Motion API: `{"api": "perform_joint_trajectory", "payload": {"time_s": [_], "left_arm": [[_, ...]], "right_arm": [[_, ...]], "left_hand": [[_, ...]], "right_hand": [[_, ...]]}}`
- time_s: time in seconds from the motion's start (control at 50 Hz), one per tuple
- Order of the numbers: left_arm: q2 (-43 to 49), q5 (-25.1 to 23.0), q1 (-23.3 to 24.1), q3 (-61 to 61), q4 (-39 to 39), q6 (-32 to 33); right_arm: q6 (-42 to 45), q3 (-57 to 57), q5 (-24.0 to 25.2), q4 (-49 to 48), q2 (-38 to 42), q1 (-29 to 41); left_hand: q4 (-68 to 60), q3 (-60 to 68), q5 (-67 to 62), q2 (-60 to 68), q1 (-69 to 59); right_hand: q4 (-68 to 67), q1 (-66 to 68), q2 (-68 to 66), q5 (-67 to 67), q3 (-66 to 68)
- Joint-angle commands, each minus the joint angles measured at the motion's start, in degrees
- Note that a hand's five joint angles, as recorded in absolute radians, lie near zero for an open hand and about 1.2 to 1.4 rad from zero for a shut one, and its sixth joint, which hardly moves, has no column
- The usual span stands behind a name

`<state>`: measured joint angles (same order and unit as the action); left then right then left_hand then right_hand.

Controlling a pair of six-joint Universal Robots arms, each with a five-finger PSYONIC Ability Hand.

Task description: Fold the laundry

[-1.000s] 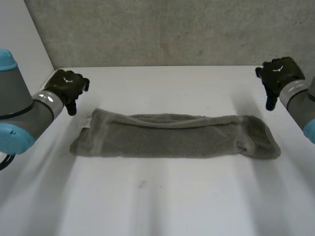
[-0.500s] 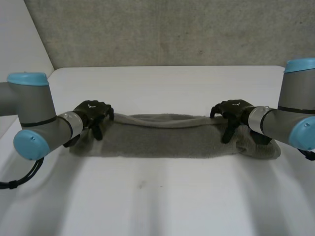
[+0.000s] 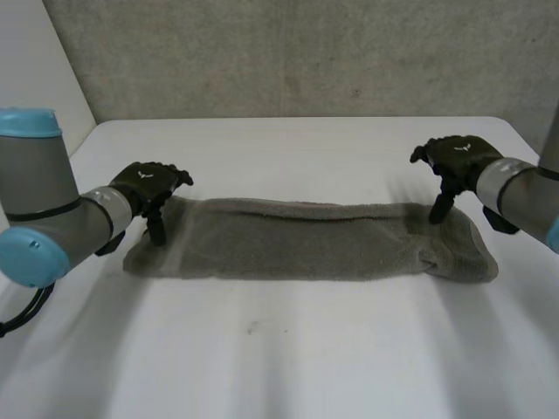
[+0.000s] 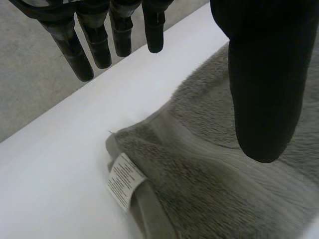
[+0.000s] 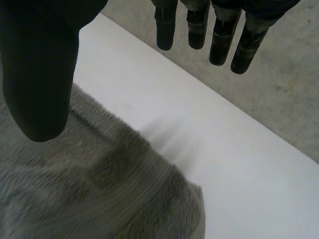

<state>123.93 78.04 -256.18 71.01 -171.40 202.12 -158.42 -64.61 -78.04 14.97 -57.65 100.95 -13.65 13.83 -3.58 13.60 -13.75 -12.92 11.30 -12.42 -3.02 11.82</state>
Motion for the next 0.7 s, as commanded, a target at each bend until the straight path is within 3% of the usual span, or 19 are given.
{"api": "perform_joint_trajectory", "payload": {"time_s": [0.02,0.1,0.2,0.28,0.3,0.32,0.36,0.48,0.52,0.58,0.7], "left_arm": [[-6.9,-0.3,0.2,8.3,-3.1,-0.2],[-8.8,-0.3,0.9,10.3,-5.1,-0.2],[-9.8,-0.2,2.5,12.5,-8.2,-0.1],[-9.8,-0.2,2.6,13.1,-8.8,-0.1],[-9.8,-0.2,2.6,13.3,-8.9,-0.1],[-9.8,-0.2,2.6,13.3,-8.9,-0.1],[-9.8,-0.2,2.6,13.6,-8.9,-0.1],[-9.9,-0.1,2.5,13.7,-8.8,-0.1],[-10.3,0.0,2.5,14.0,-8.7,-0.1],[-11.3,-0.3,2.2,14.9,-8.8,-0.1],[-12.4,-0.3,2.1,15.7,-8.9,-0.1]], "right_arm": [[2.4,-13.4,-0.5,-3.4,-4.2,-3.7],[3.9,-18.6,-0.9,-7.7,-4.5,-4.7],[6.0,-24.1,-1.2,-17.0,-2.5,-5.5],[8.0,-24.1,-1.3,-18.4,0.3,-5.8],[9.3,-23.7,-1.7,-18.5,1.1,-5.9],[9.3,-23.7,-1.7,-18.5,1.1,-5.9],[12.2,-23.1,-2.9,-18.9,1.8,-7.0],[20.1,-21.7,-7.6,-19.6,0.4,-9.7],[28.0,-20.8,-12.8,-22.2,-2.0,-12.0],[35.4,-20.1,-16.6,-22.8,-4.2,-13.8],[39.3,-16.3,-17.2,-23.3,-4.8,-10.7]], "left_hand": [[-0.6,0.4,-0.7,0.7,-0.5],[-0.6,0.4,-0.7,0.7,-0.5],[-0.6,0.4,-0.7,0.7,-0.5],[-0.6,0.4,-0.7,0.7,-0.5],[-0.6,0.4,-0.7,0.7,-0.5],[-0.6,0.4,-0.7,0.7,-0.5],[-0.6,0.4,-0.7,0.7,-0.5],[-0.6,0.4,-0.7,0.7,-0.5],[-0.4,0.3,-0.5,0.5,-0.3],[-0.4,0.3,-0.5,0.5,-0.3],[-0.4,0.3,-0.5,0.5,-0.3]], "right_hand": [[-0.3,2.0,-0.8,-0.2,1.4],[-1.5,3.2,-2.0,-1.4,2.6],[-12.8,14.4,-13.3,-12.7,13.9],[-20.4,22.0,-20.9,-20.3,21.5],[-29.9,31.5,-30.4,-29.8,31.0],[-30.0,31.6,-30.5,-29.9,31.1],[-66.9,68.5,-67.4,-66.8,68.0],[-67.1,68.7,-67.6,-67.0,68.2],[-67.1,68.7,-67.6,-67.0,68.2],[-67.1,68.7,-67.6,-67.0,68.2],[-67.1,68.7,-67.6,-67.0,68.2]]}}
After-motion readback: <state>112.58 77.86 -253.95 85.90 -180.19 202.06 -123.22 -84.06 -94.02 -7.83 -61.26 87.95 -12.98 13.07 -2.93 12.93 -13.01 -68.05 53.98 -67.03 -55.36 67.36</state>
